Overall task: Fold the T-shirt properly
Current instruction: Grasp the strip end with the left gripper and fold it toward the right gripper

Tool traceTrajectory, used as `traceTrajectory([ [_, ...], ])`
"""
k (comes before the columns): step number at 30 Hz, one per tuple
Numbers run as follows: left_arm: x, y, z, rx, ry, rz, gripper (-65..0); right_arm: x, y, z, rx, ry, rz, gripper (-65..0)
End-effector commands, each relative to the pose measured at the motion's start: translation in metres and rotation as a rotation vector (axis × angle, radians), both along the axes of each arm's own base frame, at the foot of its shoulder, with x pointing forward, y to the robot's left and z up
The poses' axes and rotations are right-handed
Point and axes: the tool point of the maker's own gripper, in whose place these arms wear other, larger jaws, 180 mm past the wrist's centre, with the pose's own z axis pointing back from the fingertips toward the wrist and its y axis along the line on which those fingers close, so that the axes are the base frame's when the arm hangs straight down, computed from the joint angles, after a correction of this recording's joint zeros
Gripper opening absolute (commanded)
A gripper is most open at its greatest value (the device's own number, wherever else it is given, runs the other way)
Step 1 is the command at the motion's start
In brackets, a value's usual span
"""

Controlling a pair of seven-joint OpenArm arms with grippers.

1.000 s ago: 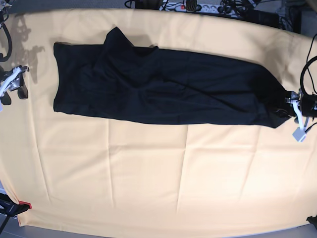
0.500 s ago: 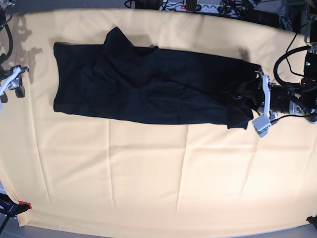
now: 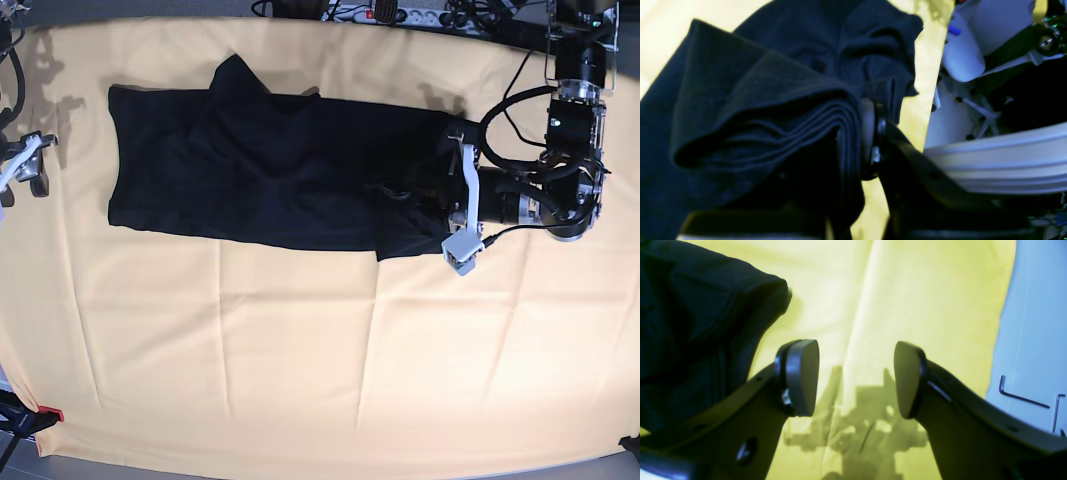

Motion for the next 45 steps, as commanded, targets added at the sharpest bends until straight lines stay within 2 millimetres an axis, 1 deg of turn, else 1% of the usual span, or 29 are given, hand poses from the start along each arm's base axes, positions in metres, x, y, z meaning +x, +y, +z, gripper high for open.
traceTrajectory([
  [1, 0.005, -0.002, 0.014, -0.038, -0.045, -0.004, -65.0, 0.006, -0.003, 0.013, -0.019, -0.041, 0.011, -27.4],
  [5, 0.004, -0.011, 0.016, -0.068, -0.040, -0.007, -65.0, 0.008, -0.002, 0.015, -0.011, -0.057, 0.007, -27.4],
  [8, 0.002, -0.012, 0.014, -0.072, -0.011, 0.005, -64.8, 0.008, -0.002, 0.015, -0.010, -0.059, 0.005, -27.3],
  [9, 0.002, -0.012, 0.013, -0.072, -0.003, 0.009, -57.9, 0.008, -0.003, 0.015, -0.010, -0.059, 0.005, -27.3],
  [12, 0.003, -0.012, 0.013, -0.070, 0.037, 0.032, -31.2, 0.008, -0.002, 0.016, -0.010, -0.060, 0.005, -27.4],
  [13, 0.003, -0.011, 0.012, -0.068, 0.045, 0.038, -25.1, 0.008, -0.002, 0.016, -0.010, -0.060, 0.005, -27.4],
  [14, 0.003, -0.011, 0.012, -0.067, 0.045, 0.037, -22.0, 0.008, -0.002, 0.016, -0.010, -0.060, 0.005, -27.4],
  [15, 0.003, -0.011, 0.012, -0.067, 0.045, 0.037, -21.3, 0.009, -0.002, 0.016, -0.010, -0.060, 0.005, -27.4],
  [22, 0.003, -0.011, 0.016, -0.070, 0.025, 0.033, -21.3, 0.008, -0.002, 0.016, -0.009, -0.060, 0.005, -27.3],
  [24, 0.006, -0.008, 0.024, -0.074, -0.056, 0.018, -21.4, 0.008, -0.002, 0.016, -0.009, -0.060, 0.005, -27.3],
  [26, 0.013, 0.001, 0.036, -0.078, -0.148, 0.035, -23.3, 0.008, -0.002, 0.016, -0.009, -0.060, 0.004, -27.4],
  [27, 0.017, 0.008, 0.041, -0.080, -0.183, 0.053, -28.0, 0.009, -0.003, 0.016, -0.007, -0.061, -0.001, -27.3],
  [28, 0.022, 0.015, 0.046, -0.082, -0.211, 0.078, -36.9, 0.009, -0.003, 0.016, -0.004, -0.063, -0.007, -27.3],
  [29, 0.026, 0.022, 0.049, -0.082, -0.225, 0.104, -50.1, 0.009, -0.004, 0.016, -0.002, -0.063, -0.012, -27.3],
  [30, 0.032, 0.030, 0.046, -0.050, -0.235, 0.141, -65.0, 0.009, -0.004, 0.016, -0.002, -0.064, -0.016, -27.3],
  [32, 0.037, 0.041, 0.037, -0.018, -0.234, 0.205, -65.0, 0.009, -0.004, 0.017, -0.003, -0.066, -0.016, -27.3],
  [34, 0.039, 0.046, 0.024, 0.005, -0.216, 0.258, -65.0, 0.010, -0.008, 0.018, -0.011, -0.068, -0.034, -27.3],
  [38, 0.036, 0.049, -0.019, 0.090, -0.171, 0.313, -65.0, 0.009, -0.025, 0.019, -0.047, -0.067, -0.138, -27.3],
  [40, 0.034, 0.048, -0.037, 0.137, -0.169, 0.322, -65.0, 0.009, -0.029, 0.020, -0.050, -0.073, -0.167, -27.3],
  [42, 0.033, 0.048, -0.050, 0.189, -0.163, 0.314, -65.0, 0.010, -0.028, 0.021, -0.026, -0.084, -0.182, -27.3],
  [45, 0.036, 0.052, -0.061, 0.250, -0.148, 0.353, -65.0, 0.011, -0.014, 0.014, 0.065, -0.097, -0.187, -27.3],
])
